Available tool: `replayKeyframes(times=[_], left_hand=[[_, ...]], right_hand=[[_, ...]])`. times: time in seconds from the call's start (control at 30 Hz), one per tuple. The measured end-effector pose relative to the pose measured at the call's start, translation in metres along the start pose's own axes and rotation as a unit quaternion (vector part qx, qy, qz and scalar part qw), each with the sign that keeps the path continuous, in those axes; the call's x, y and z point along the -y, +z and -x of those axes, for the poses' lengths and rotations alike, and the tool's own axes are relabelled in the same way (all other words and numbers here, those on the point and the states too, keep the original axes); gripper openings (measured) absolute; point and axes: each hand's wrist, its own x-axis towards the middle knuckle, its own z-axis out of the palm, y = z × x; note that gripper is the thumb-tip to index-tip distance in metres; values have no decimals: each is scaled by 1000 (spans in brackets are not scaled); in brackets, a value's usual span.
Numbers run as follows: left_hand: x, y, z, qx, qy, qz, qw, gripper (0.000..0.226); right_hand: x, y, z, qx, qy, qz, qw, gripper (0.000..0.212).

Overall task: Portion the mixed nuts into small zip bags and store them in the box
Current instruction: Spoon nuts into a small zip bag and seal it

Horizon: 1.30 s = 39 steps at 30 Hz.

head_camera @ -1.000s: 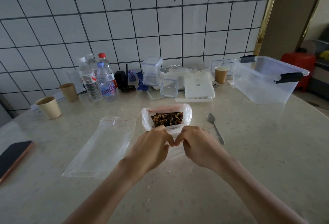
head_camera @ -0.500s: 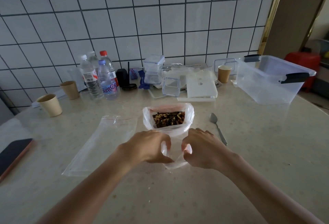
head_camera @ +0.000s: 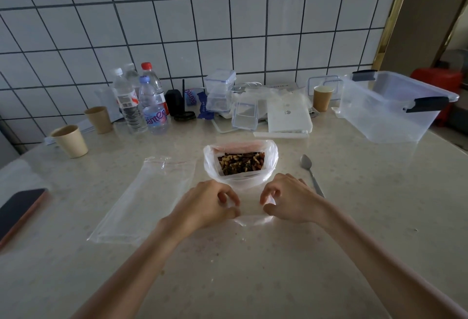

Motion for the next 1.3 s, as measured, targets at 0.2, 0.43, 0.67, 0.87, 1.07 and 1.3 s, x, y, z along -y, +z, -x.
replayKeyframes(times=[0.2,0.43,0.67,0.87,1.07,1.3], left_hand=[[1,1,1,-7,4,97,995,20],[-1,-6,6,-153,-26,247,956,11],[8,-5,-7,-190,-16,243,951,5],[5,-4,-29,-291,-28,165,942,23],[9,-4,-49,-253,-44,176,950,32],[13,6,-66,-224,-38,201,953,35]], right_hand=[[-2,0,0,-35,12,-90,995,27],[-19,-10,9,-193,96,-251,944,11],[-49,-18,20,-196,257,79,943,23],[-50,-21,9,-179,287,35,940,19],[-58,-26,6,-184,267,4,946,16],[-48,-46,5,-290,135,-207,925,15]])
